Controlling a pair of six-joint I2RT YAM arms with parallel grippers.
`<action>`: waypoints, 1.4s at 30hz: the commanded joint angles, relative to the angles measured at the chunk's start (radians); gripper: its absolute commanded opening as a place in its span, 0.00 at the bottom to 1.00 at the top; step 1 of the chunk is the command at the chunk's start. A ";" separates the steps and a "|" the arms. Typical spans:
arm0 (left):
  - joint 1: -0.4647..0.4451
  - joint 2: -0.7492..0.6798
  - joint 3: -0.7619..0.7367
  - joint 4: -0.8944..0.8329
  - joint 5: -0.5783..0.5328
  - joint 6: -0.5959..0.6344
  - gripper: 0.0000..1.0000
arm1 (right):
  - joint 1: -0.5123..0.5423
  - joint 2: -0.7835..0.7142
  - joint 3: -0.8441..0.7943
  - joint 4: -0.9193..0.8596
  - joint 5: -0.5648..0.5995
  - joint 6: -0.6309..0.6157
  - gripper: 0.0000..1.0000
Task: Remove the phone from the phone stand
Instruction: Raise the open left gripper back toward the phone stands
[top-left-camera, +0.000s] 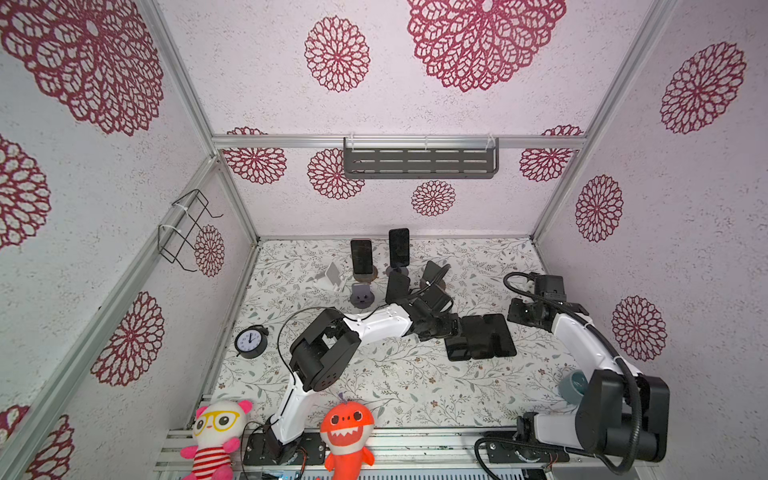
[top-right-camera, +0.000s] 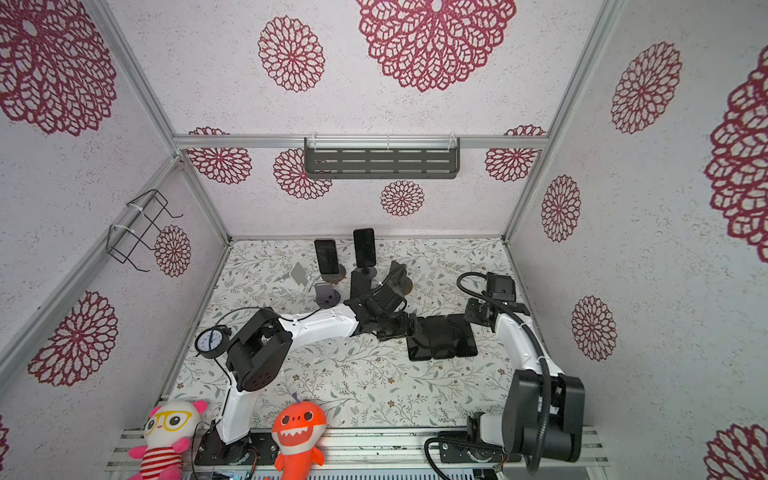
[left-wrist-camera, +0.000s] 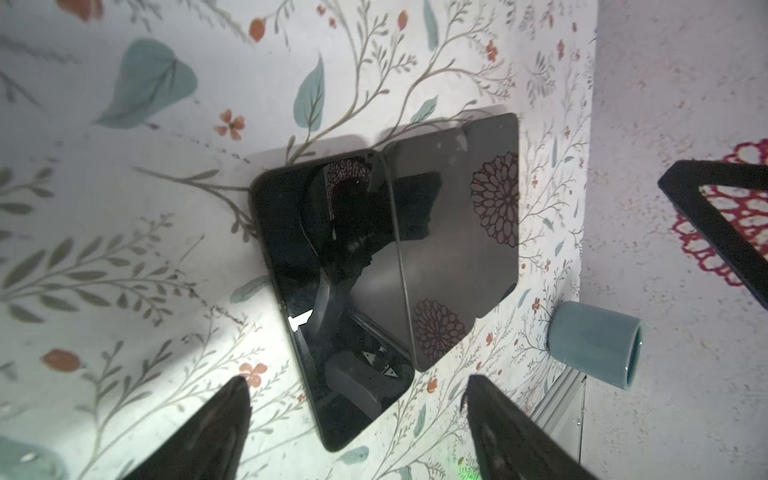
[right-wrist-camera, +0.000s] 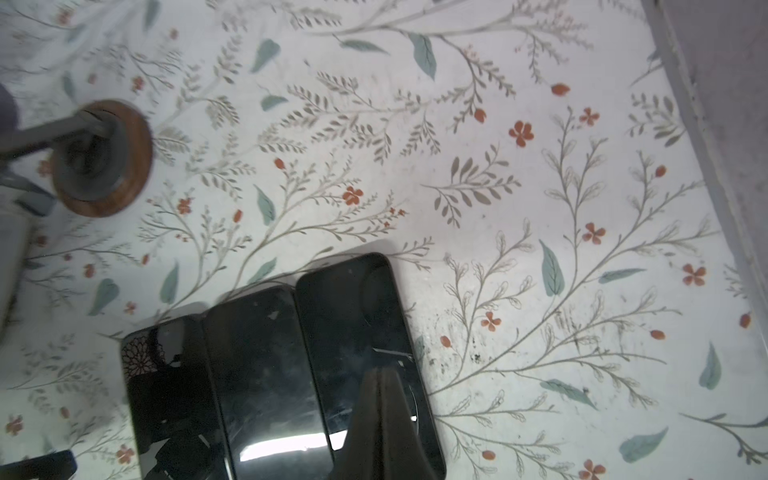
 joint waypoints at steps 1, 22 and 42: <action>-0.010 -0.074 0.001 -0.003 -0.035 0.081 0.88 | 0.002 -0.105 0.010 0.014 -0.085 -0.023 0.05; 0.179 -0.701 -0.419 0.102 -0.289 0.238 0.92 | 0.444 -0.200 0.156 0.027 -0.013 -0.001 0.34; 0.349 -1.139 -0.837 0.099 -0.274 0.387 0.97 | 0.645 0.273 0.397 0.144 -0.190 -0.108 0.59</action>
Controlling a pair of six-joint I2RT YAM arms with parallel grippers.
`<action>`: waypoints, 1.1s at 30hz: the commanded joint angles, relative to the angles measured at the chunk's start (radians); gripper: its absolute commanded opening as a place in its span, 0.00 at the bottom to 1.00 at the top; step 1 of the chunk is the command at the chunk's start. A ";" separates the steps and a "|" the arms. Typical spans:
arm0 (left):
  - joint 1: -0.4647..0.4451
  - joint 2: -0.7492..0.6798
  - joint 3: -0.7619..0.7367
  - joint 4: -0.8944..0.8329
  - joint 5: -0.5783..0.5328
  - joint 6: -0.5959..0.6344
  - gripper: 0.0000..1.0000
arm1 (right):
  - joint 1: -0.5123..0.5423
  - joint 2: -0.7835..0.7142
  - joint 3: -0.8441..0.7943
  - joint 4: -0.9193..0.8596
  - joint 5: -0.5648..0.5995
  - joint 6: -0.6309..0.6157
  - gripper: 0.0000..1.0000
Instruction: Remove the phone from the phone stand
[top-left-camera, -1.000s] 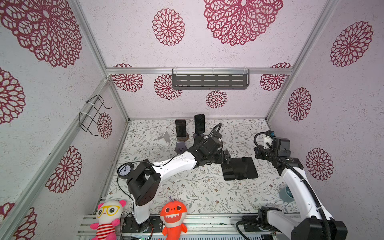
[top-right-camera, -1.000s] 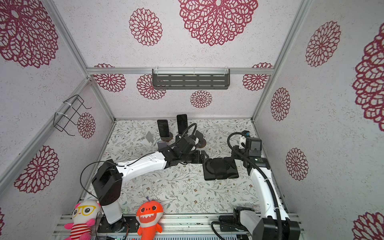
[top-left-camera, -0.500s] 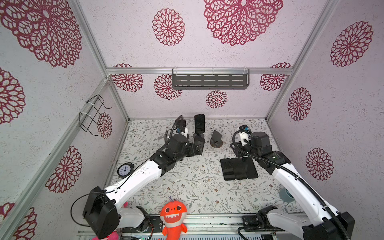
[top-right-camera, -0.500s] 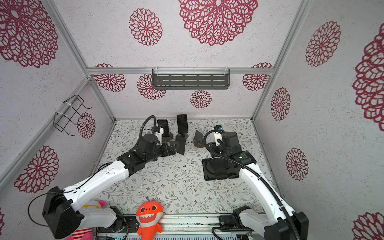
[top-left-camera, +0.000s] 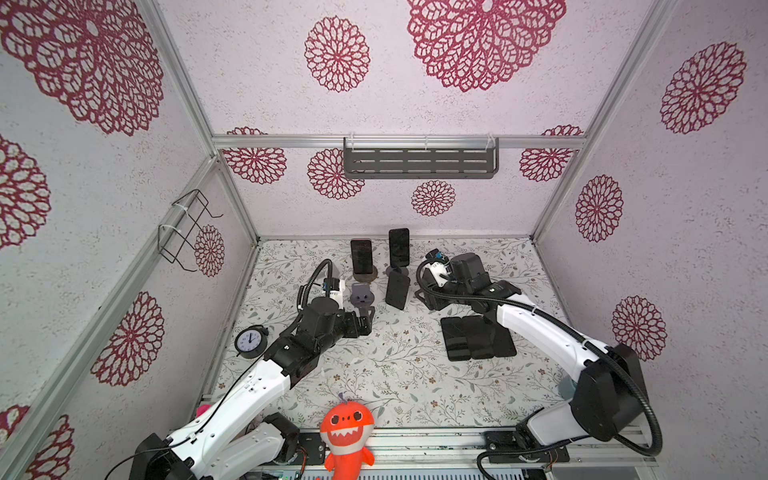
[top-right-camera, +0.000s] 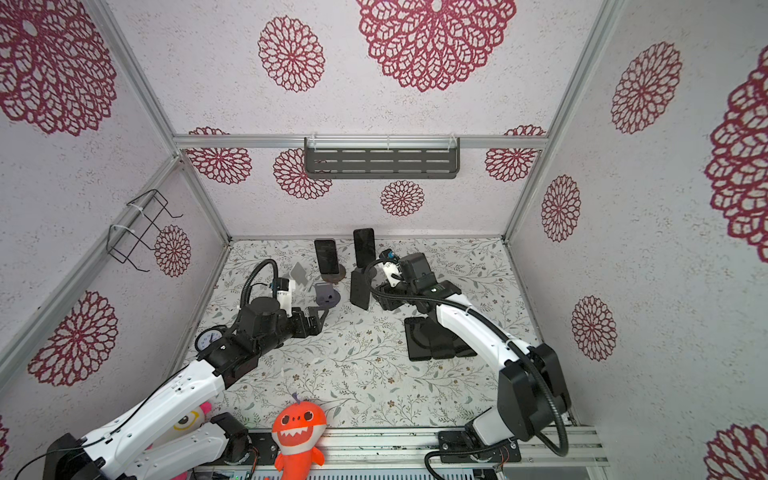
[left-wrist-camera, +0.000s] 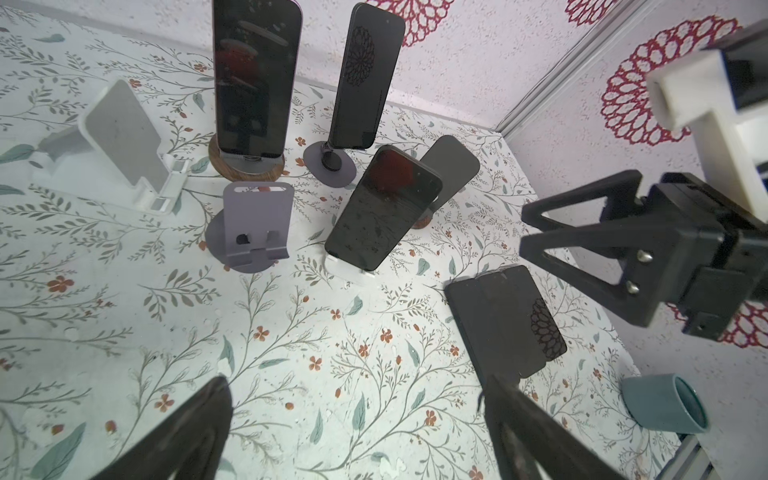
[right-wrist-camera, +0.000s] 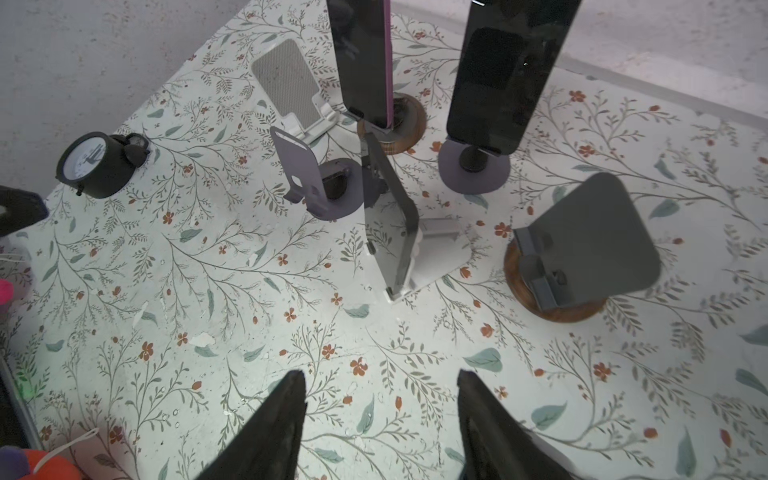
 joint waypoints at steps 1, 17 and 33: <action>0.010 -0.039 -0.032 0.008 0.000 0.024 0.97 | 0.000 0.054 0.083 0.017 -0.043 -0.022 0.58; 0.011 -0.012 -0.083 0.091 0.054 -0.006 0.99 | -0.005 0.302 0.254 0.007 -0.095 -0.049 0.45; 0.011 0.081 -0.058 0.164 0.092 -0.004 0.91 | -0.031 0.342 0.248 0.112 -0.147 -0.066 0.33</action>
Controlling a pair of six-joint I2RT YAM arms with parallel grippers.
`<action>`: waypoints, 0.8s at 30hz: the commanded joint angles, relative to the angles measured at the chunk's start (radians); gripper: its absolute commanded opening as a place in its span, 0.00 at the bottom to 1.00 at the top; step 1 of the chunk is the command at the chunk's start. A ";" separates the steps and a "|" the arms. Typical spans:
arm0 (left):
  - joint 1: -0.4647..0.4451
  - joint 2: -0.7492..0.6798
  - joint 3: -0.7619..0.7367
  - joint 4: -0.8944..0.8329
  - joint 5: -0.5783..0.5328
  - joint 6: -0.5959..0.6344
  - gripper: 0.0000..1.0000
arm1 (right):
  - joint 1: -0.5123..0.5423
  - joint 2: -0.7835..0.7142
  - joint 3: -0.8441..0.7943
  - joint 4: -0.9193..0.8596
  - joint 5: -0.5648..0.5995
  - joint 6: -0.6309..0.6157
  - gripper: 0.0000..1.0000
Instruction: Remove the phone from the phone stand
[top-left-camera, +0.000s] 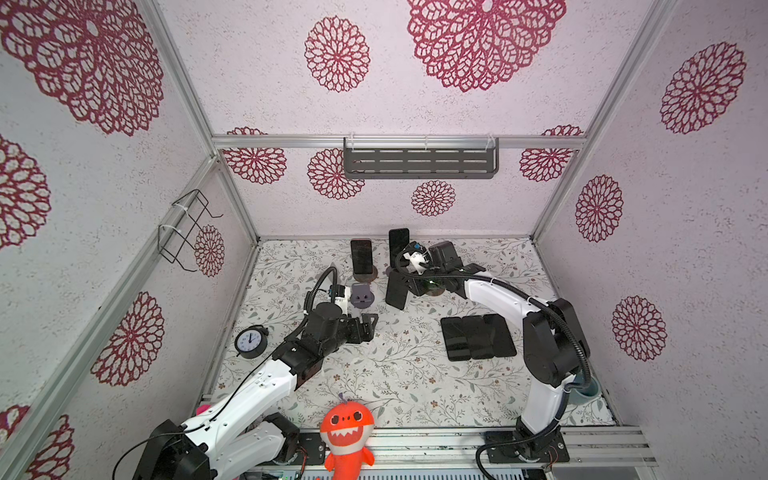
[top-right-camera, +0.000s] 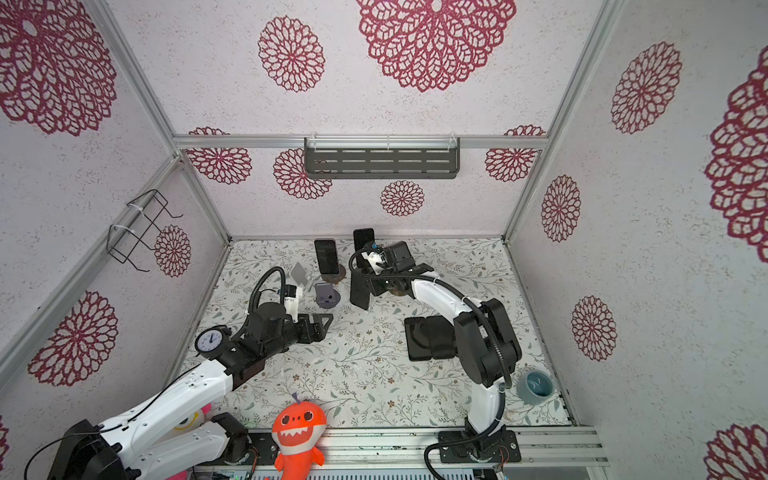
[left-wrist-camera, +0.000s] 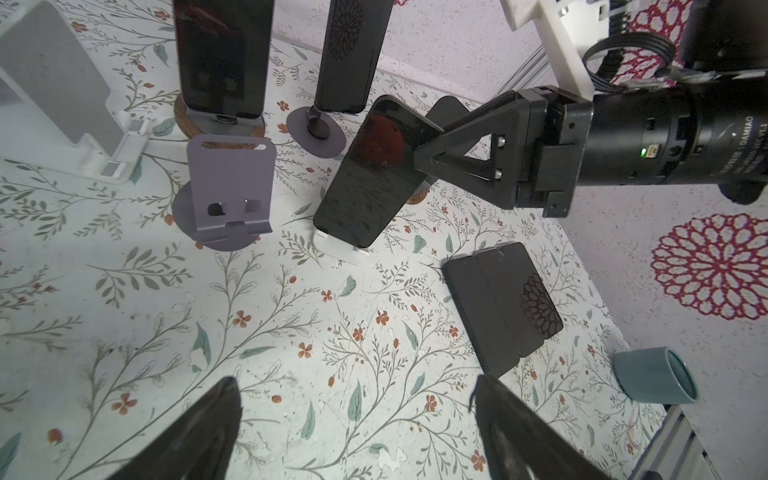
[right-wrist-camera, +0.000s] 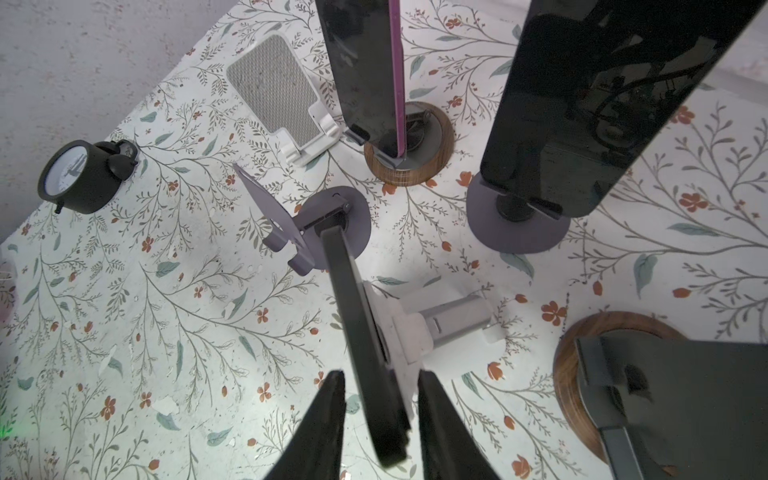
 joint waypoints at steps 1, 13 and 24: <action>0.008 0.005 0.019 0.033 0.016 0.007 0.91 | -0.007 0.008 0.027 0.030 -0.033 -0.025 0.31; 0.008 0.003 0.018 0.039 0.006 0.004 0.90 | -0.017 -0.020 0.031 0.021 -0.062 -0.025 0.13; 0.020 0.057 0.068 0.089 0.070 0.035 0.90 | -0.017 -0.102 0.058 -0.080 -0.070 -0.031 0.06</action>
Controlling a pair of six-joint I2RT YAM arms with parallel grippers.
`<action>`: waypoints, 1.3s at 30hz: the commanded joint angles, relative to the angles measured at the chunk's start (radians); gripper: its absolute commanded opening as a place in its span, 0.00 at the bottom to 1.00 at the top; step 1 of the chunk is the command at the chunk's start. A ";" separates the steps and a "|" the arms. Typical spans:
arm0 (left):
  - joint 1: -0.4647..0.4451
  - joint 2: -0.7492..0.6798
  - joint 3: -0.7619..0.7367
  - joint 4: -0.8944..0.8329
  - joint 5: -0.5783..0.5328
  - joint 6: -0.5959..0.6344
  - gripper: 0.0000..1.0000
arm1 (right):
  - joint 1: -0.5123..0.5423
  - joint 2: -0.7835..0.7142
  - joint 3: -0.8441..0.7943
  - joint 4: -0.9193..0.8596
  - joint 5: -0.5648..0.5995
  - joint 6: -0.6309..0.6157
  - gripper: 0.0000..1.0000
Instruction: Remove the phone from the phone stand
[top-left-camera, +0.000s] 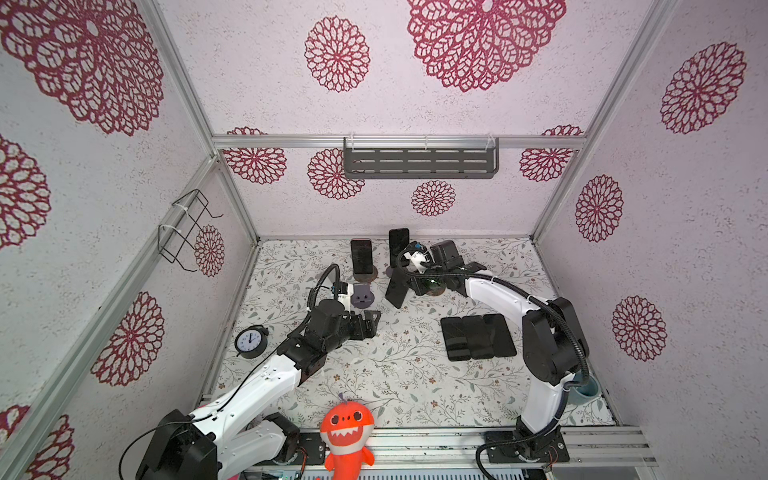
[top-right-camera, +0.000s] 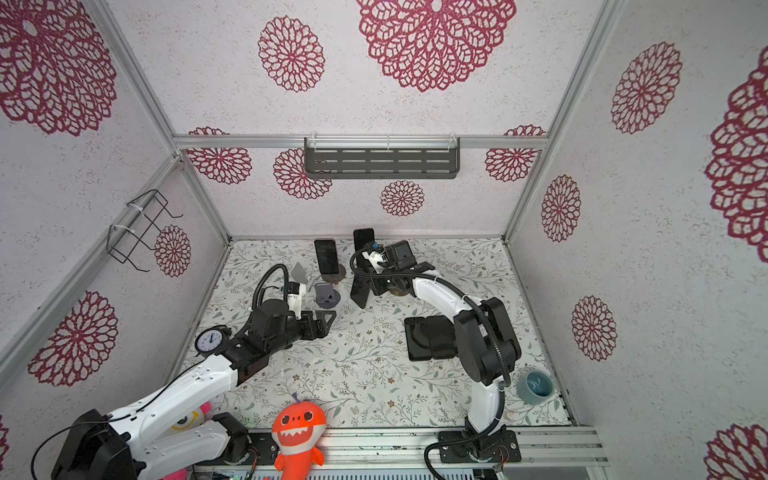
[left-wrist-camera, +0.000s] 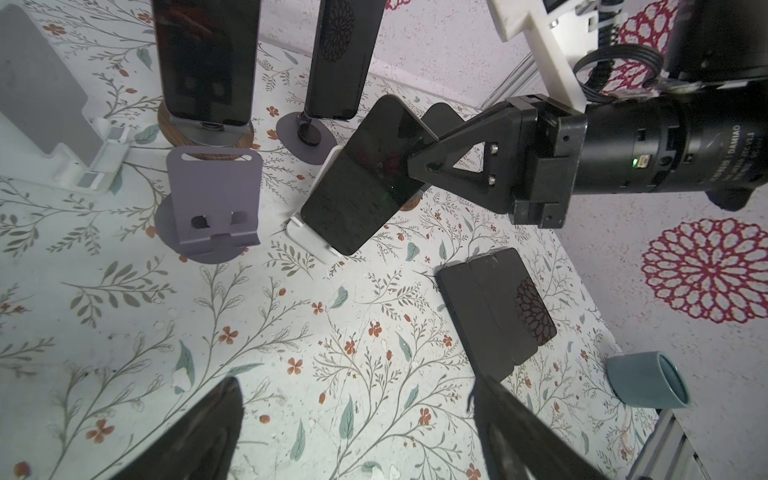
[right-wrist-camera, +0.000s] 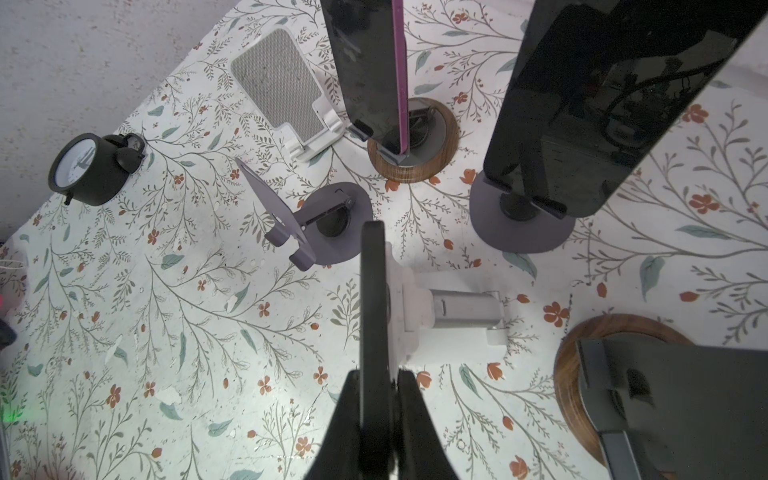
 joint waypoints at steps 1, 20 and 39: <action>0.015 0.002 0.049 0.034 0.055 0.042 0.89 | -0.004 -0.114 0.048 -0.055 -0.040 -0.019 0.06; 0.132 0.145 0.265 -0.011 0.620 0.371 0.71 | -0.121 -0.317 0.089 -0.465 -0.229 -0.258 0.00; 0.131 0.374 0.380 -0.007 0.955 0.528 0.54 | -0.182 -0.268 0.147 -0.831 -0.614 -0.623 0.00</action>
